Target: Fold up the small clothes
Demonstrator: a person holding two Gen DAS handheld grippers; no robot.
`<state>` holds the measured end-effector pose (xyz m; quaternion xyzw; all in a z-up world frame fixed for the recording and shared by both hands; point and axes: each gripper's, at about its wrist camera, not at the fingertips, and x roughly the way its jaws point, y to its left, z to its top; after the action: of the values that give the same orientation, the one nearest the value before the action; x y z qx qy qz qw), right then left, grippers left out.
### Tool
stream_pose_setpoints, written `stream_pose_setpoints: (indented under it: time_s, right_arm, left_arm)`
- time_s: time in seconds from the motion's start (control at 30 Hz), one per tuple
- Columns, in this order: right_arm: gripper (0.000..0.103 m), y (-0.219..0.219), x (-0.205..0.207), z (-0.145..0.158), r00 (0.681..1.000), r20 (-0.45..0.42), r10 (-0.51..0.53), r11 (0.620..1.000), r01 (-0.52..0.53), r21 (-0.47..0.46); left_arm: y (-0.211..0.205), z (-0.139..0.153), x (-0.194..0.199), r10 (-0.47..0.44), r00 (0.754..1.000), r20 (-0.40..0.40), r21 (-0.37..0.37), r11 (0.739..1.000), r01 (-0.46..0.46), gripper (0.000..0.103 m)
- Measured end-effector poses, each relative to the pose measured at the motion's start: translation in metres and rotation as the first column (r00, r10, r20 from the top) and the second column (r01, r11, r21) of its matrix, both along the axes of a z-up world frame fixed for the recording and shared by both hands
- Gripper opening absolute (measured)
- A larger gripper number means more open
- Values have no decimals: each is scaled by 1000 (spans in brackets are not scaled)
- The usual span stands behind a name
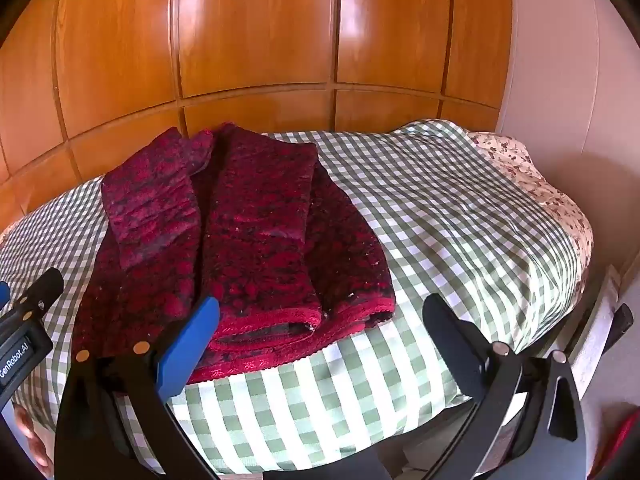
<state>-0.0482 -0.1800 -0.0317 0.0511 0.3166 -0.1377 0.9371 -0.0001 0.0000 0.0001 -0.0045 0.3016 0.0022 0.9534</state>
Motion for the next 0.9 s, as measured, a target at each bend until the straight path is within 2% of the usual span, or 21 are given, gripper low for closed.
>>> stream_pose_setpoints:
  time_s: [0.63,0.9]
  right_arm:
    - [101,3,-3,-2,1000,-6,-4,1000,4,-12]
    - [101,1,-16,-5,1000,16,-3,999,2,44]
  left_arm:
    - [3,0,1,3,1000,-9,-17,1000,-3,99]
    - [-1,-3,-1,-5,1000,-9,-4,1000,5,99]
